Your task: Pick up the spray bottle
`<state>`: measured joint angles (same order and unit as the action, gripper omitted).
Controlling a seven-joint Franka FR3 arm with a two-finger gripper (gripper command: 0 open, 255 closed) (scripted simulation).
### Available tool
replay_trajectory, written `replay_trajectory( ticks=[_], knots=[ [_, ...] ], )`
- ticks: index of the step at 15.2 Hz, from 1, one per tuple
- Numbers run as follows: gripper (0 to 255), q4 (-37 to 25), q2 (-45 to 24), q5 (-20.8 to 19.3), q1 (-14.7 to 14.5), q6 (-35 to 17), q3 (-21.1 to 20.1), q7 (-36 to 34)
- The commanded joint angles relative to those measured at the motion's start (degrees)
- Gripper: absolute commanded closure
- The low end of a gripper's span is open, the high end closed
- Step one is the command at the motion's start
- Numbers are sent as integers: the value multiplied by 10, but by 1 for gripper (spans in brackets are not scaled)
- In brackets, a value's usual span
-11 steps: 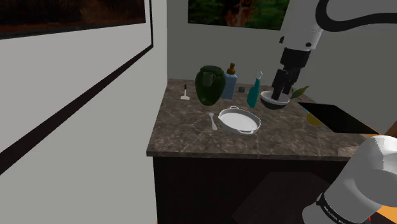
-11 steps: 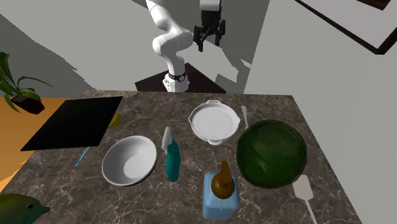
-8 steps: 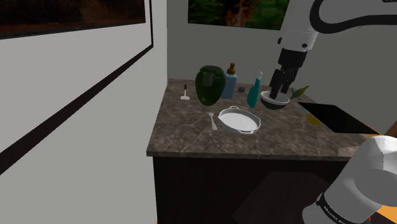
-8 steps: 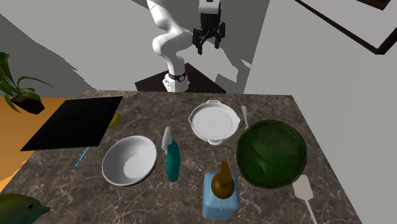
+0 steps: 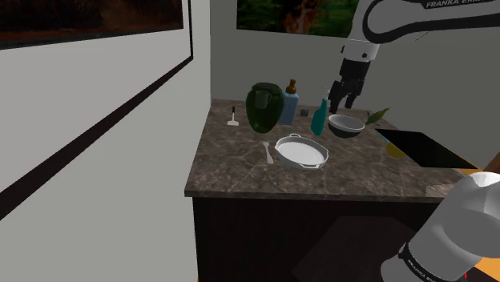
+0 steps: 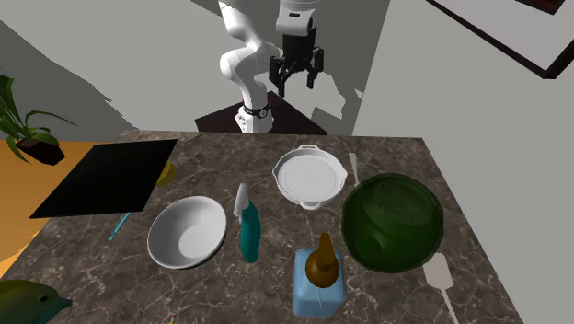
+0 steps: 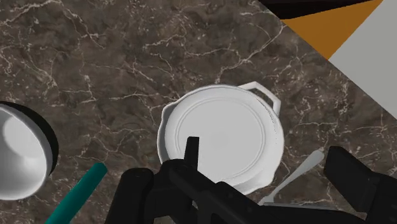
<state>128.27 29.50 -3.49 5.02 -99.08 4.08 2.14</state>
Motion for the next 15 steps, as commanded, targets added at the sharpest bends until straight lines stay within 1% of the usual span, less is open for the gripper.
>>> replay_trajectory(
  ticks=[1,8,15],
  knots=[
    [0,-25,-39,-8,9,-18,14,8],
    [0,-124,-158,-18,36,-52,55,29],
    [0,-251,-282,-6,63,-63,92,54]
  ],
)
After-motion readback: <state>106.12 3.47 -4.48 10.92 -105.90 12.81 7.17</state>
